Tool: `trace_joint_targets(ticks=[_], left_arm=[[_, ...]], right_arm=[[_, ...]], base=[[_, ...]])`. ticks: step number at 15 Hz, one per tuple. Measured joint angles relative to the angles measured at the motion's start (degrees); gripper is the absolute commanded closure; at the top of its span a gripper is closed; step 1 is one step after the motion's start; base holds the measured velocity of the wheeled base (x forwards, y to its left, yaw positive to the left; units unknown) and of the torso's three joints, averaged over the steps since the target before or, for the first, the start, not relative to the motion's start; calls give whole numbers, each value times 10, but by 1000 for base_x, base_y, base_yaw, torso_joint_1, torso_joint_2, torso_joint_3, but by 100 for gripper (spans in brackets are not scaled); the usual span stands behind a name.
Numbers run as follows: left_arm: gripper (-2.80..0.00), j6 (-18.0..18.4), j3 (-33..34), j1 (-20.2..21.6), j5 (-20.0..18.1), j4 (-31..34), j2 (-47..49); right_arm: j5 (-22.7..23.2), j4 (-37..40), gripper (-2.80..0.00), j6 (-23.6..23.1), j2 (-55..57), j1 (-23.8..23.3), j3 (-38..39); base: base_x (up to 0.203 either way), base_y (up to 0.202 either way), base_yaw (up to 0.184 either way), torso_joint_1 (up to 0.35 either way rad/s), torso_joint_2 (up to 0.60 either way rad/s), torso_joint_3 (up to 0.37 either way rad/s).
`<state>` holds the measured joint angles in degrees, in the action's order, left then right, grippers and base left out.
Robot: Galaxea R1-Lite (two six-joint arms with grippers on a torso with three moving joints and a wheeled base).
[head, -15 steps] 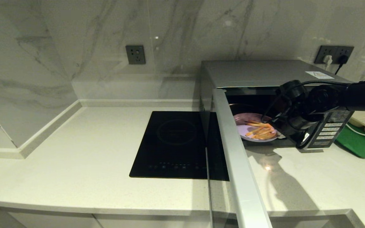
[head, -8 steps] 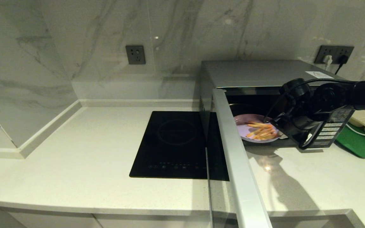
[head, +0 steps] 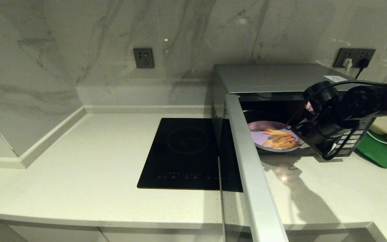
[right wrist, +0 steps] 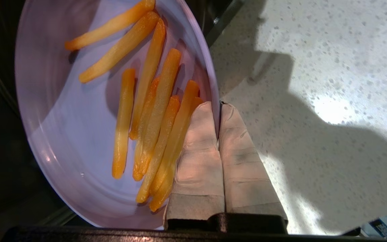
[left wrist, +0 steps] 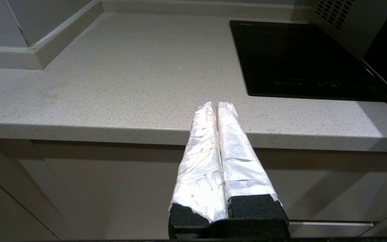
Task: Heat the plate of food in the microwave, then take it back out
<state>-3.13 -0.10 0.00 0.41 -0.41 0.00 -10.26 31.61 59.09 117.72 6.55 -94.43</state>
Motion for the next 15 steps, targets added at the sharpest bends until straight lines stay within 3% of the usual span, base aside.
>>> trace_joint_targets(ticks=[8, 15], left_arm=[[0, 0, 0, 0, 0, 0, 0], [0, 0, 0, 0, 0, 0, 0]], right_arm=[[7, -38, 0, -1, -91, -3, 110], [10, -120, 0, -3, -186, -11, 284]], base=[[0, 0, 0, 0, 0, 0], [0, 0, 0, 0, 0, 0]])
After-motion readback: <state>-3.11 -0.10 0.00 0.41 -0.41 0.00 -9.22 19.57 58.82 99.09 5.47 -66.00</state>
